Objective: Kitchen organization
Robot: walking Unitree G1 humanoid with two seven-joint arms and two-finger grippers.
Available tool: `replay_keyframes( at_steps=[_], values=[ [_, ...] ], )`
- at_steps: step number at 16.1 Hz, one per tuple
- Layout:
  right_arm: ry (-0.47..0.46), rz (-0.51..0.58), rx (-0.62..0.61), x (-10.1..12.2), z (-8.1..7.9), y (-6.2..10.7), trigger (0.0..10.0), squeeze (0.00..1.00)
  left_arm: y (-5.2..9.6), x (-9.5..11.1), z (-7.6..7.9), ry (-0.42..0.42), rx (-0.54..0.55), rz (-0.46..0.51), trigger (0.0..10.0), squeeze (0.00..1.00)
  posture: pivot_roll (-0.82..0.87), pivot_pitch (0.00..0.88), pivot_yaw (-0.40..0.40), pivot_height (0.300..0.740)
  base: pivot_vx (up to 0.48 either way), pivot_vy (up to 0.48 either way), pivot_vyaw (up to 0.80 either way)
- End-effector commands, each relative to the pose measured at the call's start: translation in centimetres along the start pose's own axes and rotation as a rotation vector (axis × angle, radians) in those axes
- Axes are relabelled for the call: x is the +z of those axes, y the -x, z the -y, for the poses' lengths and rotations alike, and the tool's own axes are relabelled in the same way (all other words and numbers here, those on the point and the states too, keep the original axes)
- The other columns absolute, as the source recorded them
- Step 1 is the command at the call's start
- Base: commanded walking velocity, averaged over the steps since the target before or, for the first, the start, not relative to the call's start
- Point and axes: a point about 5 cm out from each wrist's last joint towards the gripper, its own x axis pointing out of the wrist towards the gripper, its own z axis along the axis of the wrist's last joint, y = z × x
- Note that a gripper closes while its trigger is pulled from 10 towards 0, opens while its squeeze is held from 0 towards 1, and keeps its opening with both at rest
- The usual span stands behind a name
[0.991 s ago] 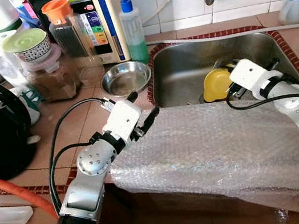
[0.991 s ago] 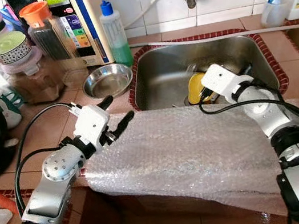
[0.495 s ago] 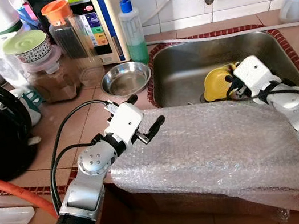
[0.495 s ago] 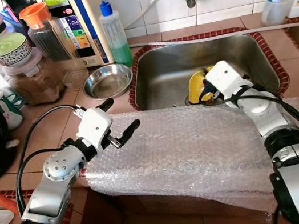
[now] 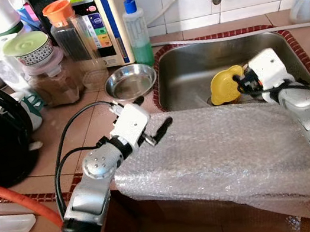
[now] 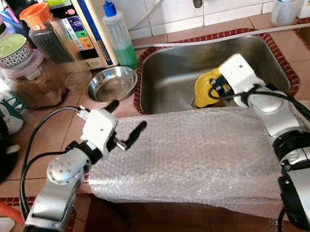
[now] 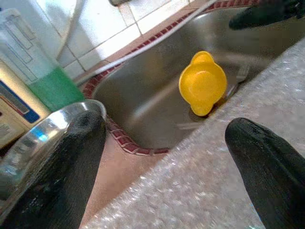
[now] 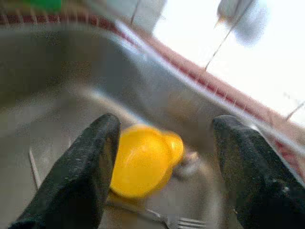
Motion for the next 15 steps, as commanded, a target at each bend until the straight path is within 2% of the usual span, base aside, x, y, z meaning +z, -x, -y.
replay_keyframes(
  at_steps=[1,2,6,9,10,11,12,13,14,15],
  values=[
    [-0.017,0.08,-0.011,1.5,-0.1,-0.3,10.0,1.0,0.1,-0.4,-1.1,-0.004,0.07,-0.033,10.0,1.0,-0.29,0.088,0.175,0.74,0.0,0.0,0.0],
    [-0.026,0.101,-0.006,1.9,-0.4,-0.4,10.0,1.0,-0.1,-0.5,-1.2,0.004,0.091,-0.037,10.0,1.0,-0.29,0.088,0.175,0.74,0.0,0.0,0.0],
    [-0.079,0.237,0.07,4.6,-3.4,0.1,10.0,1.0,-1.2,-0.7,-2.3,0.075,0.227,-0.059,10.0,1.0,-0.3,0.088,0.159,0.74,0.0,0.0,0.0],
    [-0.069,0.224,0.138,4.5,-4.9,1.0,10.0,1.0,-2.1,-1.2,-3.3,0.144,0.373,-0.106,10.0,1.0,-0.32,0.09,0.158,0.74,0.0,0.0,0.0],
    [-0.093,0.212,0.204,4.5,-5.7,2.0,10.0,1.0,-2.3,-1.4,-4.1,0.204,0.456,-0.117,10.0,1.0,-0.34,0.095,0.16,0.74,0.0,0.0,0.0],
    [-0.097,0.212,0.255,4.6,-6.3,2.7,10.0,1.0,-2.3,-1.8,-4.6,0.225,0.509,-0.147,10.0,1.0,-0.35,0.096,0.163,0.74,0.0,0.0,0.0],
    [-0.1,0.206,0.289,4.6,-6.7,3.2,10.0,1.0,-2.3,-2.1,-5.0,0.236,0.541,-0.181,10.0,0.92,-0.35,0.098,0.164,0.74,0.0,0.0,0.0],
    [-0.097,0.204,0.301,4.8,-7.0,3.6,10.0,0.92,-2.4,-2.5,-5.3,0.302,0.575,-0.198,10.0,0.61,-0.36,0.099,0.166,0.74,0.0,0.0,0.0],
    [-0.084,0.211,0.316,5.1,-7.3,3.9,10.0,0.91,-2.5,-2.7,-5.6,0.325,0.606,-0.216,10.0,0.13,-0.37,0.1,0.168,0.74,0.0,0.0,0.0],
    [-0.064,0.21,0.325,5.3,-7.6,4.1,10.0,0.91,-2.7,-2.7,-5.8,0.346,0.631,-0.229,10.0,0.0,-0.37,0.101,0.17,0.74,0.0,0.0,0.0]
  ],
)
